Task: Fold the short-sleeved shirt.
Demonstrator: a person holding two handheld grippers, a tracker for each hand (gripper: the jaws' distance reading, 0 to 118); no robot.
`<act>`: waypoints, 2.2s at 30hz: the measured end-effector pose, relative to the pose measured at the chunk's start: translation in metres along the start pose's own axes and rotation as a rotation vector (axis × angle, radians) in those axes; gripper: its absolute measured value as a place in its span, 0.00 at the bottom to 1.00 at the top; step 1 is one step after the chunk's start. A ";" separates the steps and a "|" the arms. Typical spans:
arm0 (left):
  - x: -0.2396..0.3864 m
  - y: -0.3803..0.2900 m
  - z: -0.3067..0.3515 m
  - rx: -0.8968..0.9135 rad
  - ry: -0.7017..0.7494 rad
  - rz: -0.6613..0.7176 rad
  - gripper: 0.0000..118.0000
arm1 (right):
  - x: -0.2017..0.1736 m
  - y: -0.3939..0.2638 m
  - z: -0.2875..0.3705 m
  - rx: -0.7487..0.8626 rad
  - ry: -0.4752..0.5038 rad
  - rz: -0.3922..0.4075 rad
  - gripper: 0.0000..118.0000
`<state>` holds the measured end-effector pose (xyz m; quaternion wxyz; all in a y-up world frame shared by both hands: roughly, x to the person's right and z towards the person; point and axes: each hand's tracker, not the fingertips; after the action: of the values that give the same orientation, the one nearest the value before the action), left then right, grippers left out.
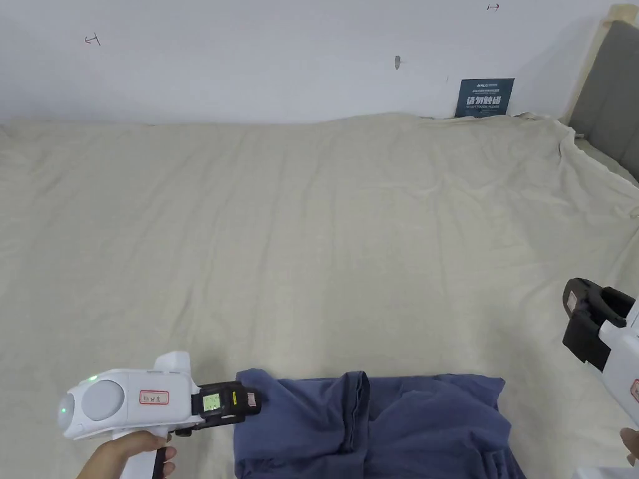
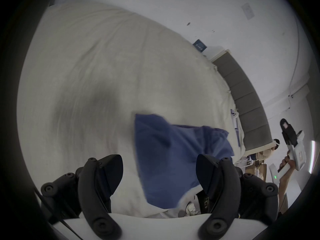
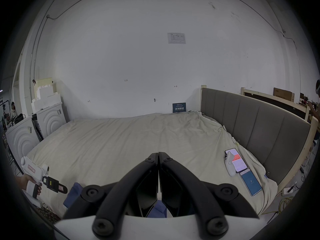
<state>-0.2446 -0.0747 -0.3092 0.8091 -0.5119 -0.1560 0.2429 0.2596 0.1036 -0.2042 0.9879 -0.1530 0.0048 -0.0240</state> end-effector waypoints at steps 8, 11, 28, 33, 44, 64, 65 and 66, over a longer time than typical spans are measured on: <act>-0.003 -0.008 -0.035 -0.063 -0.012 0.001 0.58 | 0.004 -0.003 -0.002 -0.020 -0.019 0.006 0.00; 0.006 -0.010 -0.047 -0.087 -0.022 -0.022 0.38 | 0.004 -0.004 -0.003 -0.027 -0.023 0.009 0.00; 0.001 -0.023 -0.005 0.004 0.031 -0.024 0.06 | 0.004 -0.003 -0.009 -0.026 -0.005 0.005 0.00; -0.018 -0.015 0.044 0.045 0.114 -0.049 0.06 | 0.001 0.000 -0.012 -0.018 0.011 0.009 0.00; -0.026 -0.012 0.122 0.089 0.255 -0.041 0.06 | -0.011 -0.001 -0.011 -0.006 0.056 0.005 0.00; 0.172 -0.005 -0.032 -0.118 0.128 -0.351 0.06 | -0.009 0.000 0.006 -0.001 0.058 -0.002 0.00; 0.179 -0.010 -0.045 -0.140 0.123 -0.351 0.06 | -0.008 0.000 0.006 -0.001 0.058 -0.003 0.00; 0.183 -0.013 -0.057 -0.159 0.124 -0.348 0.06 | -0.009 0.000 0.006 -0.003 0.057 -0.003 0.00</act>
<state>-0.0603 -0.0210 -0.3207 0.8039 -0.5536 -0.2107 0.0544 0.2509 0.1057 -0.1980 0.9871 -0.1537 0.0329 -0.0297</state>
